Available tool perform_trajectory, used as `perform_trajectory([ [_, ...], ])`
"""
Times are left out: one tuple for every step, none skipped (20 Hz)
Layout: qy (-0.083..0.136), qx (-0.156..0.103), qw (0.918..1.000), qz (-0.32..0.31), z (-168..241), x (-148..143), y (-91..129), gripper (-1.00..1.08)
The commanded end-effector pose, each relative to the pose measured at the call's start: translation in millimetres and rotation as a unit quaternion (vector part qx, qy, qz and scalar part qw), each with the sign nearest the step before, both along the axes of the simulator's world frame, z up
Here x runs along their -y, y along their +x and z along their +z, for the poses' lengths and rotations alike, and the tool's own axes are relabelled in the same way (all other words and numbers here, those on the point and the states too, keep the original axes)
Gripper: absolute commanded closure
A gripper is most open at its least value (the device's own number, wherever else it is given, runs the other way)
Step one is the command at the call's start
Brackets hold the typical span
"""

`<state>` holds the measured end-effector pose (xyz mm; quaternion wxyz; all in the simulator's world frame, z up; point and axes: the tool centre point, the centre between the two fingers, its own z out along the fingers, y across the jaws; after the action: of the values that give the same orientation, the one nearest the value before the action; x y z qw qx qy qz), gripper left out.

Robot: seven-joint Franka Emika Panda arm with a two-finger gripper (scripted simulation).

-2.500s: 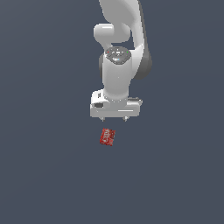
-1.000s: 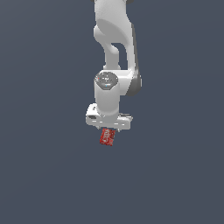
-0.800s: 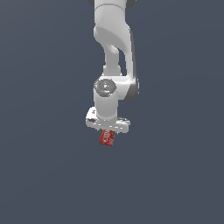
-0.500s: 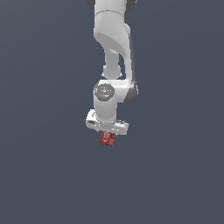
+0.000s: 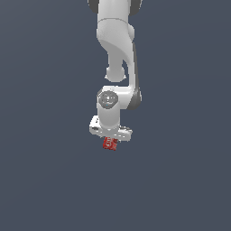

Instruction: Pick up the object and move it to a goal position.

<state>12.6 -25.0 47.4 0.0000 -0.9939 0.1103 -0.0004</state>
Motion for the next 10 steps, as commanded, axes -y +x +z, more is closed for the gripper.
perform_trajectory([
  [0.000, -0.001, 1.0000, 0.000, -14, 0, -1, -0.92],
  [0.000, 0.000, 1.0000, -0.001, -18, 0, -1, -0.92],
  [0.000, 0.000, 1.0000, -0.001, -22, 0, -1, -0.92],
  [0.000, 0.000, 1.0000, -0.001, -26, 0, -1, -0.92],
  [0.000, 0.000, 1.0000, -0.001, -28, 0, -1, -0.92],
  [0.000, 0.000, 1.0000, -0.001, -30, 0, -1, -0.92],
  [0.000, 0.000, 1.0000, -0.001, -31, 0, 0, -0.92],
  [0.000, 0.000, 1.0000, -0.001, -32, 0, 0, -0.92],
  [0.000, 0.000, 1.0000, -0.001, -32, 0, 0, -0.92],
  [0.000, 0.000, 1.0000, -0.001, -32, 0, 0, 1.08],
])
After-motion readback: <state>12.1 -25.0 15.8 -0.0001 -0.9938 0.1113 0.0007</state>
